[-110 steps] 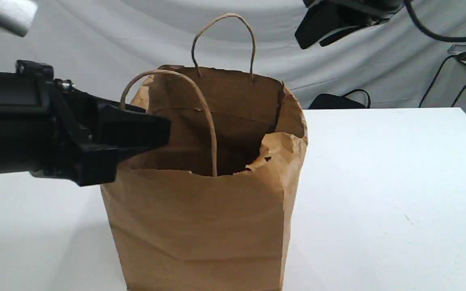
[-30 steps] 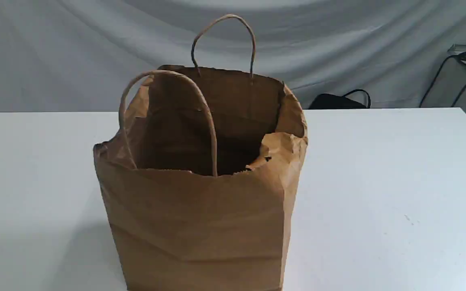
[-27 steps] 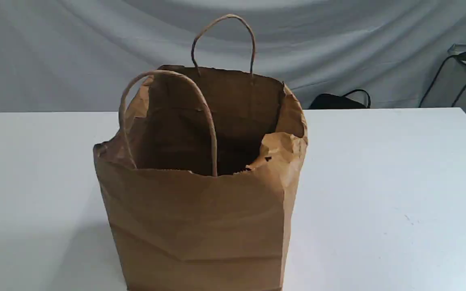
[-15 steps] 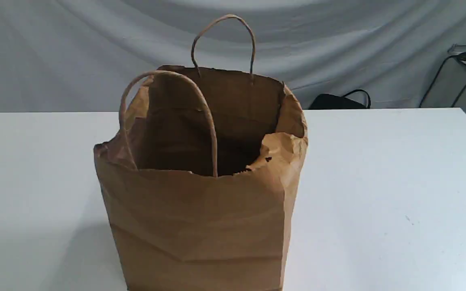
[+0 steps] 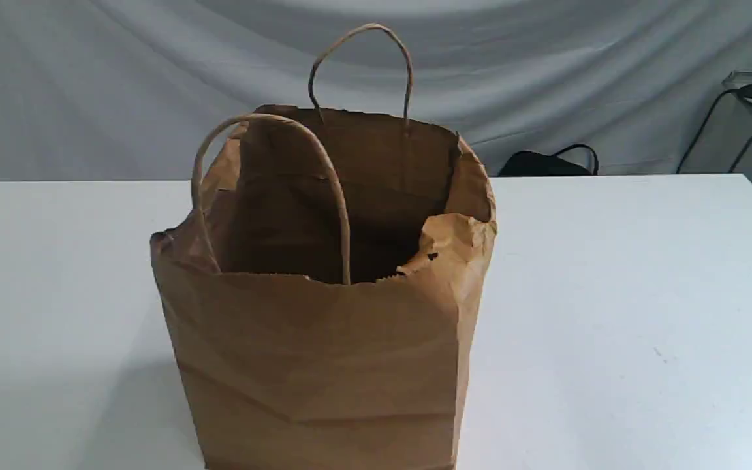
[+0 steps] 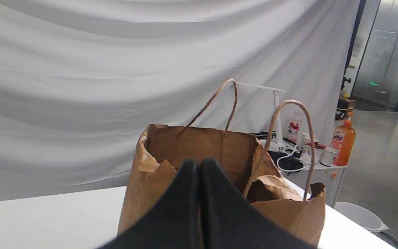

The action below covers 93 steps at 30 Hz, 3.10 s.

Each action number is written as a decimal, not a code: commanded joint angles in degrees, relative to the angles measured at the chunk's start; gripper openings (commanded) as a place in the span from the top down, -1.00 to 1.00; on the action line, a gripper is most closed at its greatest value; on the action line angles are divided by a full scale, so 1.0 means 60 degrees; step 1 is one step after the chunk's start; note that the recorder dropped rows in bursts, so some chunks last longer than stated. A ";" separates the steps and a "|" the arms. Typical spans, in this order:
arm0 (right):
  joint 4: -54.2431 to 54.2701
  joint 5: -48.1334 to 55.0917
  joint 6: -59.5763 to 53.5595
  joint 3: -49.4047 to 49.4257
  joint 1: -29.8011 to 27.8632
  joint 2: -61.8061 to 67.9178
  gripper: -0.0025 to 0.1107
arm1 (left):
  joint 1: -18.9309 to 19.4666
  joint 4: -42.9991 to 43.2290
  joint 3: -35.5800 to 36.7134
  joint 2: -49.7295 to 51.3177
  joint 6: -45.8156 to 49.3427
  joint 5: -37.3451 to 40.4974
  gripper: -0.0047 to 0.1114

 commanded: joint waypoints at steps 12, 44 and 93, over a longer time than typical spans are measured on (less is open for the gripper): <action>-0.6258 0.1279 0.4638 0.0360 -0.0068 -0.0059 0.96 | 0.0037 0.0009 0.0063 -0.0046 -0.0034 -0.0052 0.92; -0.5499 0.1340 0.4638 0.0360 -0.0068 -0.0059 0.96 | 0.0037 0.0009 0.0063 -0.0046 -0.0034 -0.0052 0.92; -0.5503 0.1340 0.4708 0.0360 -0.0068 -0.0059 0.96 | 0.4592 0.2905 0.3297 -0.2385 0.0146 -0.0364 0.92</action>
